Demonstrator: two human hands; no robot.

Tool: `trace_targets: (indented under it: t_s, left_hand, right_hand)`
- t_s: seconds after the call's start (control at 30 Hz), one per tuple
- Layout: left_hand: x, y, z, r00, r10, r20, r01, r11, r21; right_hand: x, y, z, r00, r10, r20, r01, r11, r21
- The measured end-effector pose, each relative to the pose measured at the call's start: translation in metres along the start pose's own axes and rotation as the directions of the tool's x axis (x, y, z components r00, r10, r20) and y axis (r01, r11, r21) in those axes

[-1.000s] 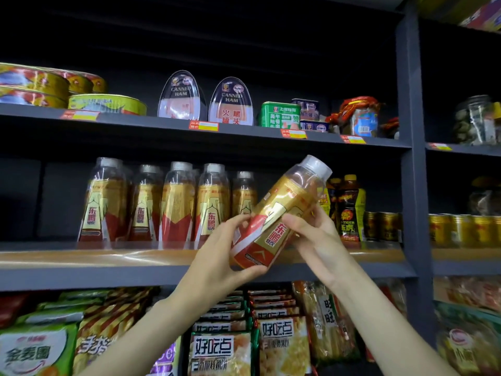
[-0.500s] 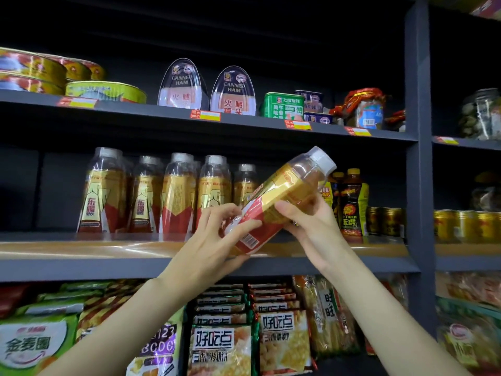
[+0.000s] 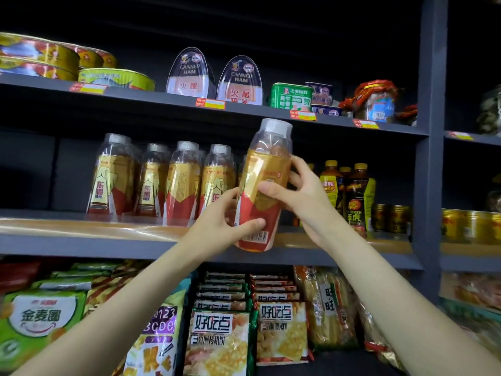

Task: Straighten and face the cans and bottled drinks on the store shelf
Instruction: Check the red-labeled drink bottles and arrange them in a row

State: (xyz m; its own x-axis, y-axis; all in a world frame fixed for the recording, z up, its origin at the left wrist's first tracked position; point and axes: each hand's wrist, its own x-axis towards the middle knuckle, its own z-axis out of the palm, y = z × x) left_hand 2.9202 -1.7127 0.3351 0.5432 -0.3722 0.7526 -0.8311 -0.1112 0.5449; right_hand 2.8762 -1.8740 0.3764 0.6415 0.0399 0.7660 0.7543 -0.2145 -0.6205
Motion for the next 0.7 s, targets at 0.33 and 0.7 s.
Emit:
trace_targets:
  t_s: [0.33, 0.7]
  left_hand:
    - [-0.029, 0.002, -0.081, 0.966, -0.065, -0.252, 0.103, 0.985, 0.141]
    - [-0.033, -0.030, -0.200, 0.831, -0.231, -0.507, 0.453, 0.809, 0.374]
  right_hand:
    - [0.037, -0.002, 0.090, 0.985, -0.019, 0.173, 0.011, 0.999, 0.047]
    - [0.067, 0.033, 0.216, 0.954, 0.093, 0.284, 0.052, 0.884, -0.465]
